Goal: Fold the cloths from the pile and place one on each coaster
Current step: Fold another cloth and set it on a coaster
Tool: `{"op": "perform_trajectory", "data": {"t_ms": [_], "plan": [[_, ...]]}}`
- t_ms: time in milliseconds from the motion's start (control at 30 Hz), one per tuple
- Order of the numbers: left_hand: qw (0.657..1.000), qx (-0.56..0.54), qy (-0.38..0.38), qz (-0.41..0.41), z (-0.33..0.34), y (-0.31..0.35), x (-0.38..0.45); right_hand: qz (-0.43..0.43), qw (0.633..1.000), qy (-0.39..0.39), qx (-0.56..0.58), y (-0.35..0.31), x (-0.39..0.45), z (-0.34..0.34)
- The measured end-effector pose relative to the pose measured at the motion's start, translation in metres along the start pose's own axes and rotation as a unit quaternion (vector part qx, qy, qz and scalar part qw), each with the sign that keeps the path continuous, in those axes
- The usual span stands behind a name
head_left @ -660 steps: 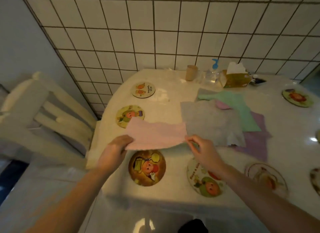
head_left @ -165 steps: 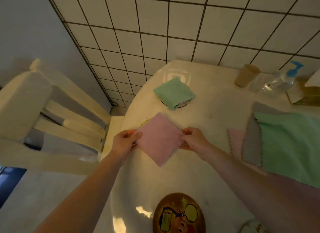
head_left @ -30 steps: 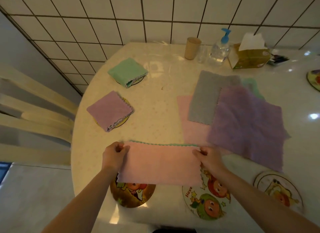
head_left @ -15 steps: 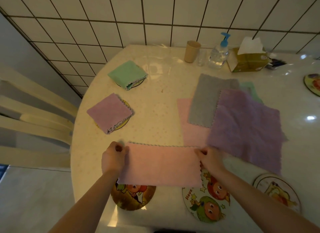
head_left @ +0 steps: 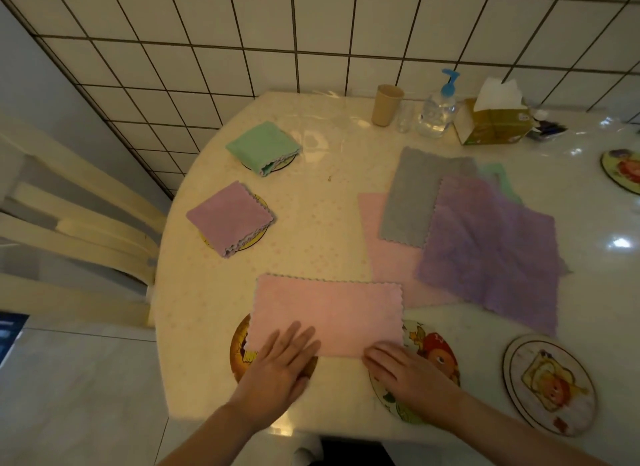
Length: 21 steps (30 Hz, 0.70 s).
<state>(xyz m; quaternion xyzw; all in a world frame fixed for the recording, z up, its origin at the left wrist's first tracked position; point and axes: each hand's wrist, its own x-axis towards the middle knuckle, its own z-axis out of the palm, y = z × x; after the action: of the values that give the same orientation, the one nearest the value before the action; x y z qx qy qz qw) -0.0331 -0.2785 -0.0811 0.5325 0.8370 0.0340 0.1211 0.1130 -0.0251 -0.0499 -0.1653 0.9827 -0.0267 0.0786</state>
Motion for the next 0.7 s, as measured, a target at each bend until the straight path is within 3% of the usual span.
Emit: {"op": "perform_trajectory", "data": {"t_ms": [367,467,567,700], "plan": [[0.989,0.036,-0.041,-0.141,-0.005,-0.024,-0.043,0.065,0.995,-0.075,-0.007,0.003,0.000,-0.008],[0.986,0.027,-0.019,-0.164,-0.011,-0.012,-0.028,0.074,0.994,-0.085,0.011,0.004,0.008,-0.020],[0.987,0.001,0.024,-0.156,-0.014,0.013,-0.007,0.074,0.993,-0.091,0.027,0.008,0.014,-0.027],[0.993,-0.074,0.017,-0.087,-0.010,0.063,0.019,0.048,0.998,-0.021,0.035,0.012,0.016,-0.046]]}}
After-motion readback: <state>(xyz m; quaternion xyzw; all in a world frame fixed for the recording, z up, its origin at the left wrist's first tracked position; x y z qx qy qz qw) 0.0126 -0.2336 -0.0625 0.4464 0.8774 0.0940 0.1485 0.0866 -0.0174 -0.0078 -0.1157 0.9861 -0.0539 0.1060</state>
